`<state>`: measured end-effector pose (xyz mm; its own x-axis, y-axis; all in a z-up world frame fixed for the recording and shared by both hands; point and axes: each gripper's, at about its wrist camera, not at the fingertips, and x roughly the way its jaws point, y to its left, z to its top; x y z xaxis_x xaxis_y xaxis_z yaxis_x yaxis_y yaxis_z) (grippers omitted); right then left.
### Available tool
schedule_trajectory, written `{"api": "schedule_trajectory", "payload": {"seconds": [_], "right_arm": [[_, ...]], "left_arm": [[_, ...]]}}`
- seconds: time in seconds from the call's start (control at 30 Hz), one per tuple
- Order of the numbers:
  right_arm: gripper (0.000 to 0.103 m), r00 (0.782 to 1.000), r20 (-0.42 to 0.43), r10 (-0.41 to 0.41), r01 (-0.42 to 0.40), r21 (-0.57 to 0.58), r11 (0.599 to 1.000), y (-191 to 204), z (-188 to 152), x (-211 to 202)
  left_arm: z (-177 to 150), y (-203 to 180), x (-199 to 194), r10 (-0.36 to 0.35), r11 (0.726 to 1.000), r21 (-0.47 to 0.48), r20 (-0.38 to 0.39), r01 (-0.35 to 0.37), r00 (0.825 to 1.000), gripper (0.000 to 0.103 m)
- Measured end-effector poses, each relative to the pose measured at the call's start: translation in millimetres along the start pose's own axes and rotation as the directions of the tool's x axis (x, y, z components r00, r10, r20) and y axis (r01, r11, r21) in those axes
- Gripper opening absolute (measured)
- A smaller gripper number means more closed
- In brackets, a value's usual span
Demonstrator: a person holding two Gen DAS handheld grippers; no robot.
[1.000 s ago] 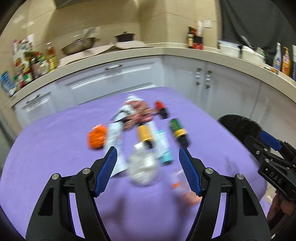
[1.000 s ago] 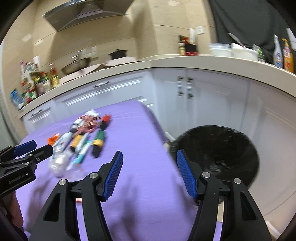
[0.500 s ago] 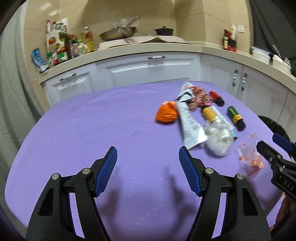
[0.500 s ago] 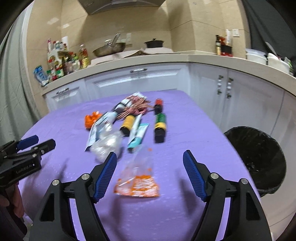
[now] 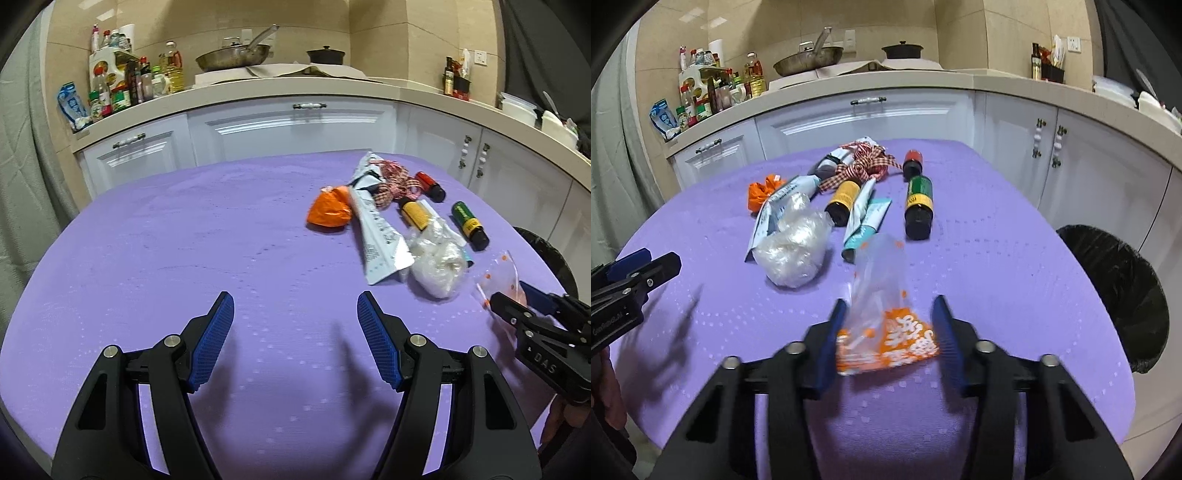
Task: Collect trash
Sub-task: 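Return to the table and grasp the clear snack bag with right tool, then grasp the clear plastic bag with left tool while right tool holds the snack bag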
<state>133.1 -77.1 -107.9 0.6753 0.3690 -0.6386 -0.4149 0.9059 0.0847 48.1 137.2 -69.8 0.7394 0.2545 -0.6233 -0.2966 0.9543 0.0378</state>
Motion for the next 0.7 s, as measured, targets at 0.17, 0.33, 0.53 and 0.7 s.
{"api": "schedule_trajectory", "payload": {"seconds": [0.17, 0.33, 0.53, 0.7], "right_arm": [[0.028, 1.0, 0.01, -0.007, 0.007, -0.008, 1.0, -2, 1, -3], [0.027, 1.0, 0.024, -0.011, 0.011, 0.005, 1.0, -10, 4, -9], [0.026, 0.997, 0.053, -0.047, 0.045, 0.031, 0.998, -29, 7, -17], [0.026, 0.995, 0.064, -0.074, 0.069, 0.07, 0.995, -50, 8, -22]], "left_arm": [[2, -15, 2, -0.038, 0.999, 0.015, -0.001, 0.038, 0.999, 0.067], [3, -39, 4, -0.088, 0.995, 0.043, -0.003, 0.088, 0.996, 0.067], [9, -63, 10, -0.13, 0.989, 0.065, -0.01, 0.131, 0.991, 0.067], [17, -84, 19, -0.144, 0.986, 0.08, -0.018, 0.145, 0.989, 0.067]]}}
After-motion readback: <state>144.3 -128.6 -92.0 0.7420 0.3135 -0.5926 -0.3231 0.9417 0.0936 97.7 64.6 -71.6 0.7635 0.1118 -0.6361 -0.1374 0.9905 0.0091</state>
